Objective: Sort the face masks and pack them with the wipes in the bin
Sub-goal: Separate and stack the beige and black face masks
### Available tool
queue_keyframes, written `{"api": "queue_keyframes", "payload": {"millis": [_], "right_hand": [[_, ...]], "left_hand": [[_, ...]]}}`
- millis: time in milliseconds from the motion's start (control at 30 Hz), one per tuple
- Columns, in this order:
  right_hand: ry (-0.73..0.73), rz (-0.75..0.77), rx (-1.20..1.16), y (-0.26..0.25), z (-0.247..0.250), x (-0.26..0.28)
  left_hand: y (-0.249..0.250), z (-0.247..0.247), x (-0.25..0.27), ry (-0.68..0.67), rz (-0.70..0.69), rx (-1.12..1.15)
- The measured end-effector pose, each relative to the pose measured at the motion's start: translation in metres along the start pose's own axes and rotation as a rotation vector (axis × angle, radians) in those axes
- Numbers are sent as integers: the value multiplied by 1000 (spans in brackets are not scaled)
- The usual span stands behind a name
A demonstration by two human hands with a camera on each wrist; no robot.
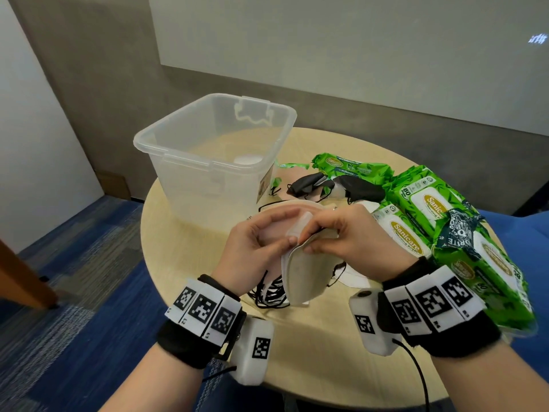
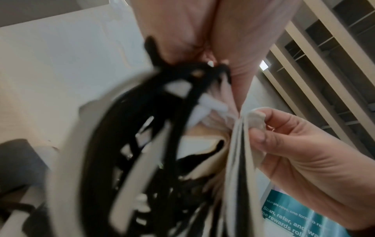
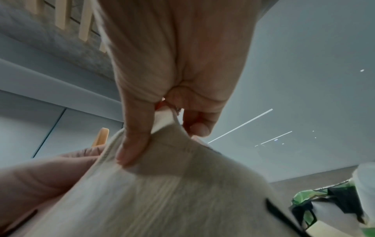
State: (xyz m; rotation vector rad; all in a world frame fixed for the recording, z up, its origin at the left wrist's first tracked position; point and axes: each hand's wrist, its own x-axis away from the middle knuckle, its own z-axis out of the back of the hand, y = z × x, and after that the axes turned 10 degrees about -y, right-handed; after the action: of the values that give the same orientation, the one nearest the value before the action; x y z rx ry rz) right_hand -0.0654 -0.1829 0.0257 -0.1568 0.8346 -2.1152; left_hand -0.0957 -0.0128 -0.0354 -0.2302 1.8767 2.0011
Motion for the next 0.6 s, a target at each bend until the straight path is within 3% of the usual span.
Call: {"api": "queue_keyframes", "payload": {"millis": [133, 367, 600], "right_hand": [[1, -22, -11, -3, 2, 1], [229, -56, 204, 3, -5, -2], [239, -154, 253, 7, -11, -1]], "left_hand": [[1, -3, 1, -13, -21, 15], [6, -4, 2, -27, -67, 44], [2, -3, 4, -43, -72, 8]]}}
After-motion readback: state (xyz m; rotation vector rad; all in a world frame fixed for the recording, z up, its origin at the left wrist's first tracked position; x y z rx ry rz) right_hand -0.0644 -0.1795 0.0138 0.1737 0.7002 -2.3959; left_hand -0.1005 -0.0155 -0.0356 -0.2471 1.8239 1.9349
